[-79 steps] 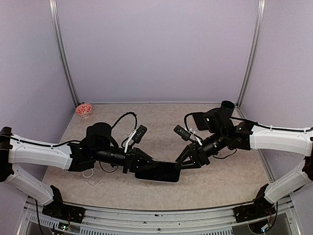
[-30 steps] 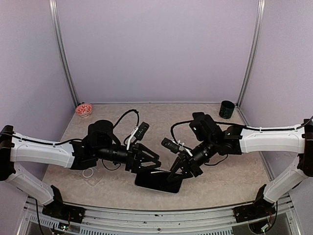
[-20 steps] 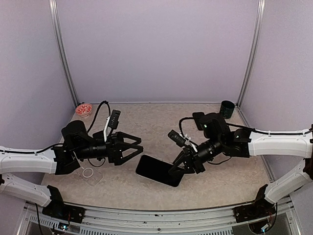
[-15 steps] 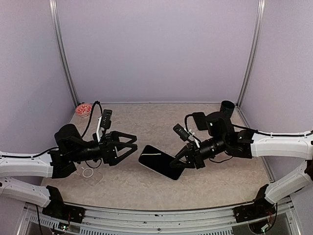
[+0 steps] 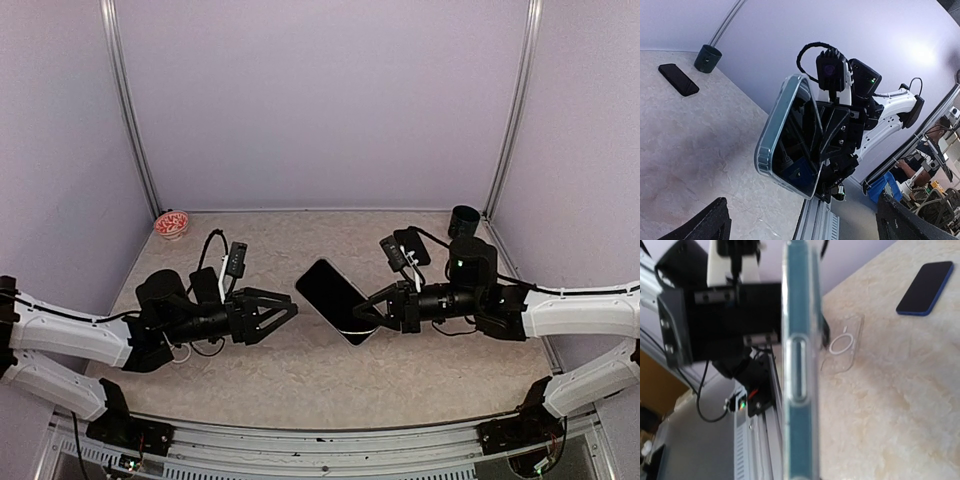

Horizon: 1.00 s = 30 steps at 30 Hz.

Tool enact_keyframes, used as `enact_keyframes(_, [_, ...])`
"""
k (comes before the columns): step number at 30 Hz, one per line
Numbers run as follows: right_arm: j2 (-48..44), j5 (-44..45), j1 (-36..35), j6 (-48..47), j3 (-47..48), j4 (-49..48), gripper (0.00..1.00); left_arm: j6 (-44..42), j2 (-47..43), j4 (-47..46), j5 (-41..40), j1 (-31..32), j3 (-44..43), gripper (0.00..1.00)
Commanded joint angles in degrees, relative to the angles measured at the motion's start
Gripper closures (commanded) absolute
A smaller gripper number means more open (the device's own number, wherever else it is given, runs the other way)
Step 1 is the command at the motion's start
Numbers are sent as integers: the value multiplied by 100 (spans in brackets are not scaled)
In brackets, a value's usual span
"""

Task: Put the phone into the phone case
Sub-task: Pass from the right arm to the left

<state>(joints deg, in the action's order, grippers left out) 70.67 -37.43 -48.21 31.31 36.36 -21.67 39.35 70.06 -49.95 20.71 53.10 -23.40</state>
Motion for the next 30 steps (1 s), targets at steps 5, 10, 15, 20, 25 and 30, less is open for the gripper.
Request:
enact_keyframes(5, [-24,175,-12,775,-323,-1739,100,132,943,-689,166,193,-639,3])
enact_keyframes(10, [7,381,-61,888,-386,-1904,100,224,1349,-928,435,186,-903,14])
enact_keyframes(15, [33,487,-92,913,-410,-1928,100,358,1680,-1140,640,176,-1116,32])
enact_keyframes(20, [14,614,-123,852,-428,-1818,100,464,1888,-1299,748,166,-1232,65])
enact_keyframes(25, [-53,791,-177,692,-420,-1632,100,563,1990,-1368,777,146,-1275,81])
enact_keyframes(30, [24,947,-305,456,-300,-1349,100,616,2084,-1361,780,148,-1355,91])
